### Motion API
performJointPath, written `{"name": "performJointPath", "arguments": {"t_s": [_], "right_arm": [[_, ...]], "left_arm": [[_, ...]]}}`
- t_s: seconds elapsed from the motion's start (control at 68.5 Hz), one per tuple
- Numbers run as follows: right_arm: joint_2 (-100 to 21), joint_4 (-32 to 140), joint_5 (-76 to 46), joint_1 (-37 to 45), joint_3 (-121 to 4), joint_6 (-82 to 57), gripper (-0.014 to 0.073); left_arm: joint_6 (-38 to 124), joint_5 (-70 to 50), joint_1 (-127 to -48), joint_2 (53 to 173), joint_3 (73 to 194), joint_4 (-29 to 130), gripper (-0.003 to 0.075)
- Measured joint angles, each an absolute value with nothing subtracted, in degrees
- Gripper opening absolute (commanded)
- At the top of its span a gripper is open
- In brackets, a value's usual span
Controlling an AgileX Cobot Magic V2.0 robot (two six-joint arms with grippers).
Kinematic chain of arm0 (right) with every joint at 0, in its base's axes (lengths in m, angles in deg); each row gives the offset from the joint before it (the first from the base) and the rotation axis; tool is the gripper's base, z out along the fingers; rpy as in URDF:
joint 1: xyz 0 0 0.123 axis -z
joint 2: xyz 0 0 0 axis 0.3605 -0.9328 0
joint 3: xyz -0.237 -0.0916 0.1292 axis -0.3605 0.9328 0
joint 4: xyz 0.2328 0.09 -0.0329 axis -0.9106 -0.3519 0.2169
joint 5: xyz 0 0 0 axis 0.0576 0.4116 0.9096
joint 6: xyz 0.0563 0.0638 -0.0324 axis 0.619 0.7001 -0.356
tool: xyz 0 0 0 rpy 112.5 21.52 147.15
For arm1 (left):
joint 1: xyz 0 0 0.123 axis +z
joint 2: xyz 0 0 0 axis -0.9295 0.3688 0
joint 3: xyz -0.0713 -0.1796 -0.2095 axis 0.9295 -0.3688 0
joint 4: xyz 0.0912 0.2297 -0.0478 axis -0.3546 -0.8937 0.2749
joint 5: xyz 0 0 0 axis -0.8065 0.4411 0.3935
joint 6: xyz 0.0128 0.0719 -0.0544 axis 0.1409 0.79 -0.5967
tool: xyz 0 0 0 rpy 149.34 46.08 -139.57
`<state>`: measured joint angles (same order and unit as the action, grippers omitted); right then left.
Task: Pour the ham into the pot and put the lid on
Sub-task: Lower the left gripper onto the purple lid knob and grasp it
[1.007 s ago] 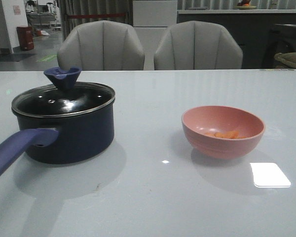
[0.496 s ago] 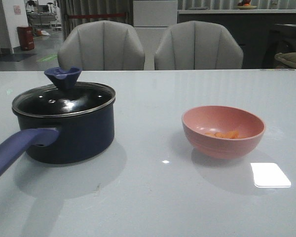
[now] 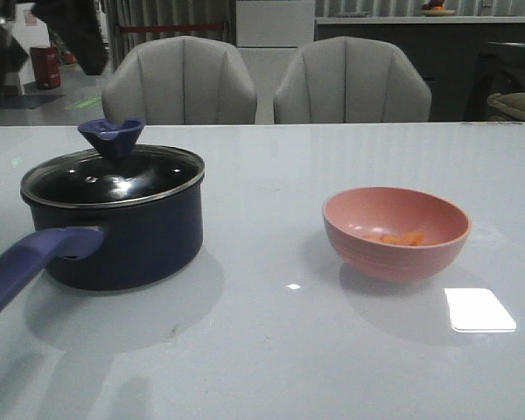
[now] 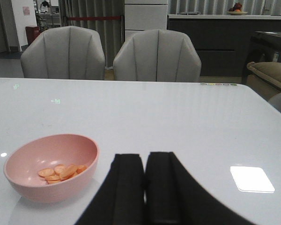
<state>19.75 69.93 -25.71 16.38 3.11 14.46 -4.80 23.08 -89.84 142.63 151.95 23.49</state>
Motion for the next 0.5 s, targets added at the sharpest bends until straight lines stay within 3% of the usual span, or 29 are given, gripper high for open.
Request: {"name": "performJointPath", "arguments": {"t_s": [0.496], "right_arm": [[19.75,69.93,-25.71,16.38,3.11,14.46,0.0159]], "left_arm": [[-11.05,39.3,-93.19,160.84,174.26,20.55,0.0574]]}}
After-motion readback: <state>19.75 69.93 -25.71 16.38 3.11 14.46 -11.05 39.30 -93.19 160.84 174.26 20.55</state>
